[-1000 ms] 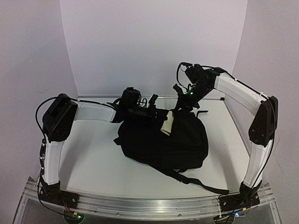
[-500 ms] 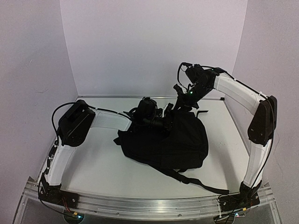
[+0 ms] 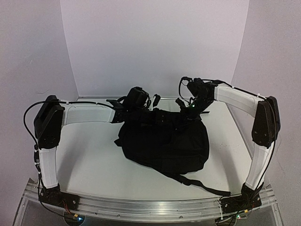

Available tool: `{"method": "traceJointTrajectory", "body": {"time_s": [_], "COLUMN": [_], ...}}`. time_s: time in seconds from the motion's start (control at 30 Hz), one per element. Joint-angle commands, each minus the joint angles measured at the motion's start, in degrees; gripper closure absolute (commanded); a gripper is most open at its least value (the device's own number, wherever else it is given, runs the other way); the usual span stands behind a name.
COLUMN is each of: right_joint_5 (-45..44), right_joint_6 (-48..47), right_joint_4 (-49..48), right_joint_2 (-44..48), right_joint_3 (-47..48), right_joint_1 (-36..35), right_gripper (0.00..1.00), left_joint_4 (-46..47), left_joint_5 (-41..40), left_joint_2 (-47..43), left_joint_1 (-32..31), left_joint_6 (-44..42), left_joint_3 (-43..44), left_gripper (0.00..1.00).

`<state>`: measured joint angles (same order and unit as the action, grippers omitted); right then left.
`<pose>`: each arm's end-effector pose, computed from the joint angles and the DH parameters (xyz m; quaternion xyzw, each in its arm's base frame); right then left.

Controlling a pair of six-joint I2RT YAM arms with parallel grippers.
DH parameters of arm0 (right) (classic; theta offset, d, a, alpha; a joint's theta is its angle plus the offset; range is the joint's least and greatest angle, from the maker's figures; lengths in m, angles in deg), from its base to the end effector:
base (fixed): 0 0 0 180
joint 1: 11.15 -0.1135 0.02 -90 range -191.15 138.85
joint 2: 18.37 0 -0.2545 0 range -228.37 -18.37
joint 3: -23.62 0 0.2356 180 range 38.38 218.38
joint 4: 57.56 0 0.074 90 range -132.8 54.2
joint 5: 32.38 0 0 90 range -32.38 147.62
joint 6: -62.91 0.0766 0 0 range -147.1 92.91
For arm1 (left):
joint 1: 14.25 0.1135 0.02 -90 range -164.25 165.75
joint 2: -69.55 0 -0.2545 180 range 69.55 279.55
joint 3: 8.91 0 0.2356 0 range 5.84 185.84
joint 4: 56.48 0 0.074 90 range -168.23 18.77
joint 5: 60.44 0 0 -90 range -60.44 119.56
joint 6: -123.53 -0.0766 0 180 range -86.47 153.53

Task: Pack the student bag
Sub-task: Place the personal item in the student bag.

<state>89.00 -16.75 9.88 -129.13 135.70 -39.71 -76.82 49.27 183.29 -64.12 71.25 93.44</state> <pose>0.3342 0.2273 0.2294 -0.2044 0.9212 0.3158 0.0997 0.2881 -0.3819 0.2231 0.1739 0.8469 -0.4399 0.2428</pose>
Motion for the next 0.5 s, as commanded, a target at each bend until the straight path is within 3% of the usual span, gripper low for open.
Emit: {"method": "traceJointTrajectory", "body": {"time_s": [0.0, 0.13, 0.47], "right_joint_5": [0.34, 1.81, 3.84], "right_joint_6": [0.71, 2.94, 3.03], "right_joint_4": [-0.61, -1.23, -1.55], "right_joint_2": [3.79, 4.21, 5.23], "right_joint_3": [-0.08, 0.81, -0.21], "right_joint_1": [1.09, 2.53, 2.82], "right_gripper": [1.00, 1.00, 1.00], "left_joint_4": [-15.12, -20.78, -26.08], "left_joint_5": [-12.49, -15.29, -18.43], "left_joint_2": [2.58, 7.00, 15.92], "left_joint_1": [0.05, -0.76, -3.68], "left_joint_6": [-2.40, -3.15, -3.96], "left_joint_3": [8.43, 15.64, 29.03], "left_gripper": [0.52, 0.52, 0.34]}}
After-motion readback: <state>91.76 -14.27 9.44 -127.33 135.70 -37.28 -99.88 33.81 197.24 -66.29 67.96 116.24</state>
